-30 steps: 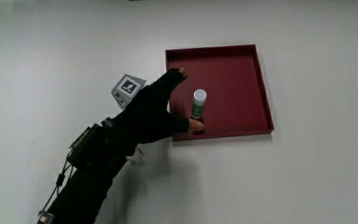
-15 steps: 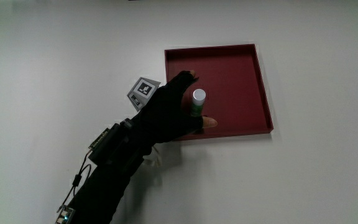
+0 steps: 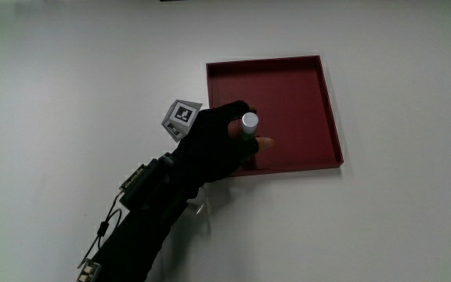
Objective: Pick glue stick
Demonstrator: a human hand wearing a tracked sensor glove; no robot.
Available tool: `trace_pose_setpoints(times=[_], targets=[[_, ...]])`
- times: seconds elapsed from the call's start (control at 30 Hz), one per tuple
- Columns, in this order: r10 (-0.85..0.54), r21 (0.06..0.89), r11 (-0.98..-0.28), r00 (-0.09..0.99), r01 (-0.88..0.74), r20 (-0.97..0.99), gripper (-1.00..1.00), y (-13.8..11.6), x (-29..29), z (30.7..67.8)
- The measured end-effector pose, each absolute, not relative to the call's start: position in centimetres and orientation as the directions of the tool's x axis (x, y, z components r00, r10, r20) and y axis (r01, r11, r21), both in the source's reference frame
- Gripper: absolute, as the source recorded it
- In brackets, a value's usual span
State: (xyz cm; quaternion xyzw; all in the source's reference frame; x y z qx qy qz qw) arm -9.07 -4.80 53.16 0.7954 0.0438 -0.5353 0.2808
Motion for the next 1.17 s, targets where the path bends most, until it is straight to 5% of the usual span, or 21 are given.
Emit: trace_pose_setpoints(times=[0.53,1.1,1.17], targets=[[-0.249,0.4,-0.861,0.425,0.314,-0.87,1.0,-4.5,-9.6,54.0],[-0.187,0.312,-0.874,0.337,0.372,-0.923,1.0,-4.9,-12.9,47.3],[-0.23,0.367,-0.861,0.373,0.353,-0.899,1.0,-4.6,-13.6,45.7]])
